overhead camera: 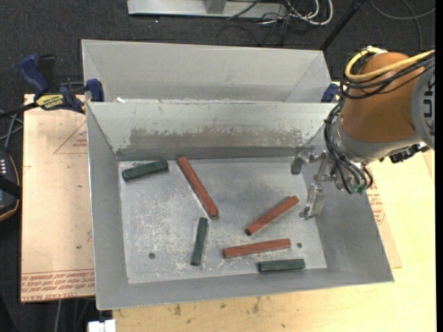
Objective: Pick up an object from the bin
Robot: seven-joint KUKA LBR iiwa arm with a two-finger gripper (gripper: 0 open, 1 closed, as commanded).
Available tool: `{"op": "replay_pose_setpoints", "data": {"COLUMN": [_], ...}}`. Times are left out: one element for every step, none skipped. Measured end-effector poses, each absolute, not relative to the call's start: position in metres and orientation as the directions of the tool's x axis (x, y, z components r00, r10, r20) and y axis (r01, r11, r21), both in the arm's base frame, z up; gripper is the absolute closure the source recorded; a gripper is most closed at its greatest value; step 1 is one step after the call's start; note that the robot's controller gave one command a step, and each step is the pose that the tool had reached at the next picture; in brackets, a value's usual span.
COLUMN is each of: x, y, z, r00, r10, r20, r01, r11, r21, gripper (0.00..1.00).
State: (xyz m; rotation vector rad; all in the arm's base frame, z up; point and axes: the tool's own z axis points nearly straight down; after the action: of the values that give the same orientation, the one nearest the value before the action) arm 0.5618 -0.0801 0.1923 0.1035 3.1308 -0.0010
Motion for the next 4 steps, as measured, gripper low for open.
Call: {"op": "replay_pose_setpoints", "data": {"x": [0.563,0.541,0.595,0.595], "y": [-0.074,-0.048,-0.07,-0.07], "z": [0.126,0.085,0.071,0.071], "r00": [-0.999,-0.994,-0.907,-0.907], "r10": [-0.052,-0.112,-0.422,-0.422], "r20": [-0.006,-0.001,-0.006,-0.006], "r01": [-0.052,-0.112,-0.422,-0.422], "r11": [0.999,0.994,0.907,0.907], "r21": [0.0,0.001,-0.002,-0.002], "gripper": [0.0,0.0,1.0,1.0]}}
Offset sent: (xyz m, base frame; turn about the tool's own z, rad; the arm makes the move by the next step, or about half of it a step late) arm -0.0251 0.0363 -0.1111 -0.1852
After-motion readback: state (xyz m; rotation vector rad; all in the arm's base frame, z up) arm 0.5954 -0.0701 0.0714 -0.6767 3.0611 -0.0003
